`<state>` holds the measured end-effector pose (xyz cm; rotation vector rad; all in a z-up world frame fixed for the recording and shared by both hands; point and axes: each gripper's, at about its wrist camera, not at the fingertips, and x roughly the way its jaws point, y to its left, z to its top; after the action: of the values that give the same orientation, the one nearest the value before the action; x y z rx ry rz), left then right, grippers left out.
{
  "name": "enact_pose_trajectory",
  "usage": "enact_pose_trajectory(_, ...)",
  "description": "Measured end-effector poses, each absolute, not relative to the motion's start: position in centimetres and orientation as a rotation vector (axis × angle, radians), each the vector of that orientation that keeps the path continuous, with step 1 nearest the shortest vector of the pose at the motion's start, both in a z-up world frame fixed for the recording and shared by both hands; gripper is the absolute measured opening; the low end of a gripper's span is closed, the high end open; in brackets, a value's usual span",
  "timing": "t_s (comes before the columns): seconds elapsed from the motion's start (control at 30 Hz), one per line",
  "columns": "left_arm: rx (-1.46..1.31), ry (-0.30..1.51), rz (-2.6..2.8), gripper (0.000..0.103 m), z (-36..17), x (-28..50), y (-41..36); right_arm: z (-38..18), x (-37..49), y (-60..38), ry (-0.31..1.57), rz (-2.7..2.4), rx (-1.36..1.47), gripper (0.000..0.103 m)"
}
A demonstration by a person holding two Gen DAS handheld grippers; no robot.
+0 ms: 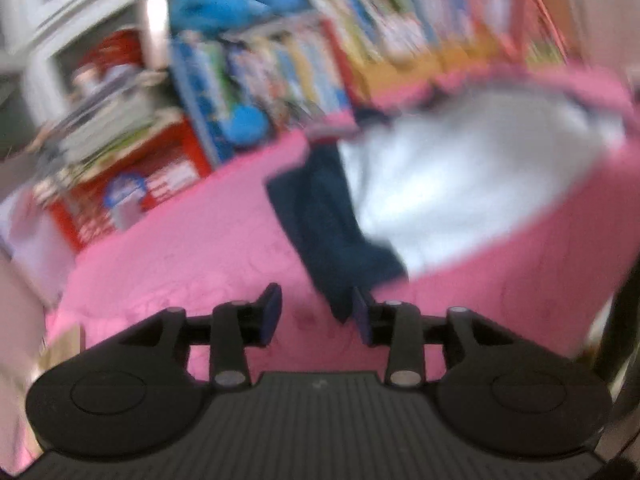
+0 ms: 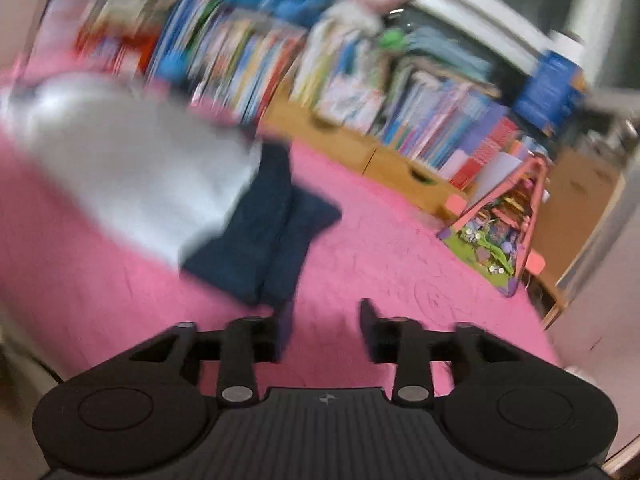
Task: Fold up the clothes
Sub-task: 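Lay the jacket white side up on the pink cloth and open both grippers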
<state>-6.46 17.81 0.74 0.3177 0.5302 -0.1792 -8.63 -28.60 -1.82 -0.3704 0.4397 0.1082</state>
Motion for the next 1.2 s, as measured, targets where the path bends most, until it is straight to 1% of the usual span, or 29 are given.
enact_pose_trajectory(0.03,0.236,0.505,-0.163,0.048,1.7,-6.3,17.9,-0.9,-8.6,-28.4,0.410,0.124,-0.298,0.050)
enact_pose_trajectory(0.07,0.145,0.481,-0.140,0.051,2.6,-6.2,17.7,-0.2,-8.4,-28.1,0.383,0.143,-0.232,0.055)
enact_pose_trajectory(0.1,0.059,0.459,-0.107,0.054,3.3,-5.8,17.0,0.3,-8.0,-27.3,0.355,0.167,-0.172,0.057)
enact_pose_trajectory(0.13,0.003,0.435,-0.082,0.053,3.8,-5.4,15.8,0.5,-7.5,-26.2,0.333,0.190,-0.132,0.059)
enact_pose_trajectory(0.2,-0.066,0.386,-0.067,0.054,4.2,-4.4,12.8,0.5,-6.0,-23.1,0.312,0.222,-0.080,0.060)
enact_pose_trajectory(0.3,-0.022,0.358,-0.119,0.054,3.0,-1.4,7.2,0.2,-3.1,-18.3,0.319,0.275,0.006,0.059)
enact_pose_trajectory(0.43,0.111,0.444,-0.144,0.053,0.4,3.3,2.7,-0.4,1.6,-14.7,0.429,0.391,0.132,0.059)
enact_pose_trajectory(0.47,0.166,0.473,-0.108,0.053,-0.5,4.3,2.3,-0.7,2.6,-14.3,0.462,0.409,0.120,0.056)
enact_pose_trajectory(0.53,0.246,0.506,-0.011,0.055,-2.2,5.7,2.8,-1.5,4.1,-13.9,0.510,0.362,0.051,0.055)
enact_pose_trajectory(0.57,0.256,0.521,0.023,0.057,-2.9,6.1,3.7,-2.1,4.6,-14.0,0.526,0.311,0.009,0.051)
enact_pose_trajectory(0.6,0.217,0.544,0.030,0.064,-3.0,6.3,5.2,-2.4,5.1,-15.3,0.545,0.296,0.038,0.045)
enact_pose_trajectory(0.63,0.165,0.549,0.042,0.069,-2.8,6.5,6.7,-2.8,5.6,-16.5,0.565,0.281,0.067,0.021)
enact_pose_trajectory(0.67,0.126,0.553,0.063,0.069,-2.7,6.7,8.1,-3.1,6.1,-17.8,0.584,0.265,0.097,0.000)
enact_pose_trajectory(0.73,0.236,0.569,0.215,0.067,-3.0,7.3,9.3,-3.6,6.7,-20.0,0.609,0.272,0.160,0.000)
enact_pose_trajectory(0.8,0.206,0.604,0.282,0.067,-2.9,8.0,11.9,-3.7,6.7,-21.1,0.611,0.283,0.178,0.000)
enact_pose_trajectory(0.9,0.183,0.632,0.341,0.068,-2.6,8.4,14.5,-3.3,5.7,-20.1,0.571,0.245,0.098,0.000)
enact_pose_trajectory(0.97,0.227,0.630,0.365,0.068,-2.4,8.2,14.2,-3.2,5.6,-19.8,0.571,0.238,0.073,0.000)
enact_pose_trajectory(1.03,0.284,0.613,0.409,0.058,-2.0,7.7,13.2,-3.3,5.8,-19.3,0.577,0.234,0.061,0.001)
enact_pose_trajectory(1.1,0.267,0.546,0.379,0.058,-0.7,6.4,11.2,-3.4,5.9,-18.8,0.580,0.231,0.031,0.002)
enact_pose_trajectory(1.2,0.173,0.449,0.152,0.058,2.4,4.6,7.8,-3.4,5.7,-17.5,0.579,0.221,-0.039,0.007)
